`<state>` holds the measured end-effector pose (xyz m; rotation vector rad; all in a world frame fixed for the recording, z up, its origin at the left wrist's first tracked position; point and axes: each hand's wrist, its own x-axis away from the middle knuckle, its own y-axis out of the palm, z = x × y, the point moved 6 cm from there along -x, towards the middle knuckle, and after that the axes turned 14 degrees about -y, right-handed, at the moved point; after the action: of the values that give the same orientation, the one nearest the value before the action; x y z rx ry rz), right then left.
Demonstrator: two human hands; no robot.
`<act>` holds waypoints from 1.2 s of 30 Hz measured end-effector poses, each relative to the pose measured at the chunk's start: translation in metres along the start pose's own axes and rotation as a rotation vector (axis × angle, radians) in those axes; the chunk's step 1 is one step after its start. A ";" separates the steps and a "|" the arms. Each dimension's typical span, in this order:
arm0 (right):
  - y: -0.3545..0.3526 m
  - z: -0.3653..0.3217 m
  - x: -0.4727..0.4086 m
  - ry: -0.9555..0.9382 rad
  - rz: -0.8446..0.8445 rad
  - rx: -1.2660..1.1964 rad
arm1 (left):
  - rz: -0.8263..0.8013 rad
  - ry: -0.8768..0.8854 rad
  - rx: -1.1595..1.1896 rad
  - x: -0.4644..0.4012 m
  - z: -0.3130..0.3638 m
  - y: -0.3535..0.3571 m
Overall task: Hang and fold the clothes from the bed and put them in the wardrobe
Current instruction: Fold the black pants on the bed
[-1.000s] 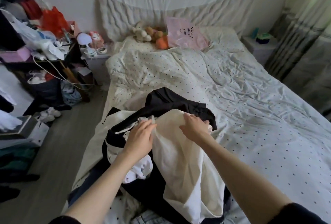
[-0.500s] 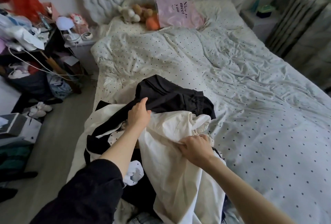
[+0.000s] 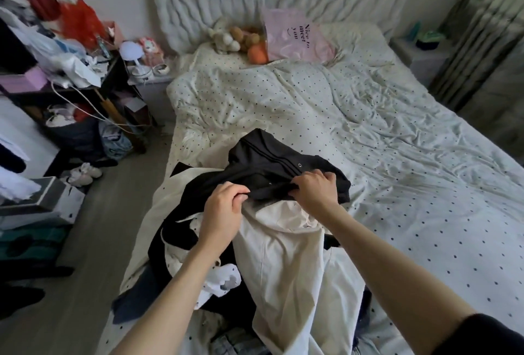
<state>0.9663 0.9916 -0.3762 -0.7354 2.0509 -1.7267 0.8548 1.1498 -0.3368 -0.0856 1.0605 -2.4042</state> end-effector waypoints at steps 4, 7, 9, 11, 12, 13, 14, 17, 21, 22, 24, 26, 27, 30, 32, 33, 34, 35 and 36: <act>-0.053 -0.003 0.005 0.086 0.270 -0.072 | 0.072 0.036 0.049 -0.011 0.031 -0.036; -0.110 -0.007 0.010 0.097 0.439 -0.109 | 0.155 0.093 0.093 -0.012 0.066 -0.066; -0.150 -0.009 0.019 0.089 0.537 -0.128 | 0.205 0.143 0.128 -0.013 0.092 -0.085; -0.200 -0.011 0.037 0.072 0.660 -0.175 | 0.241 0.200 0.162 -0.010 0.122 -0.107; -0.221 -0.010 0.046 0.062 0.713 -0.208 | 0.253 0.220 0.170 -0.008 0.135 -0.115; -0.241 -0.010 0.056 0.056 0.753 -0.227 | 0.260 0.241 0.170 -0.004 0.149 -0.123; -0.257 -0.009 0.068 0.054 0.784 -0.227 | 0.277 0.266 0.174 0.001 0.160 -0.129; -0.289 -0.001 0.111 0.090 0.864 -0.221 | 0.210 0.350 0.229 0.024 0.191 -0.131; -0.307 0.021 0.185 0.195 0.942 -0.166 | -0.051 0.423 0.246 0.065 0.222 -0.097; -0.304 0.029 0.212 0.226 0.939 -0.146 | -0.129 0.449 0.248 0.082 0.229 -0.084; -0.293 0.044 0.255 0.262 0.898 -0.152 | -0.289 0.471 0.208 0.108 0.238 -0.058; -0.276 0.059 0.292 0.313 0.846 -0.181 | -0.415 0.477 0.096 0.128 0.242 -0.033; -0.266 0.067 0.314 0.350 0.825 -0.190 | -0.469 0.489 0.036 0.140 0.246 -0.020; -0.241 0.079 0.372 0.444 0.764 -0.224 | -0.599 0.539 -0.060 0.179 0.260 0.016; -0.227 0.084 0.406 0.475 0.718 -0.217 | -0.679 0.599 -0.126 0.214 0.274 0.039; -0.223 0.087 0.424 0.500 0.715 -0.218 | -0.706 0.638 -0.176 0.233 0.281 0.050; -0.218 0.092 0.444 0.529 0.718 -0.221 | -0.704 0.675 -0.207 0.252 0.290 0.061; -0.216 0.096 0.456 0.536 0.733 -0.223 | -0.657 0.688 -0.204 0.261 0.296 0.064; -0.215 0.100 0.465 0.542 0.745 -0.220 | -0.598 0.694 -0.184 0.265 0.301 0.065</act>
<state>0.6867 0.6094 -0.1575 0.4829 2.4278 -1.3415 0.7281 0.7849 -0.2113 0.4668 1.7660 -2.9467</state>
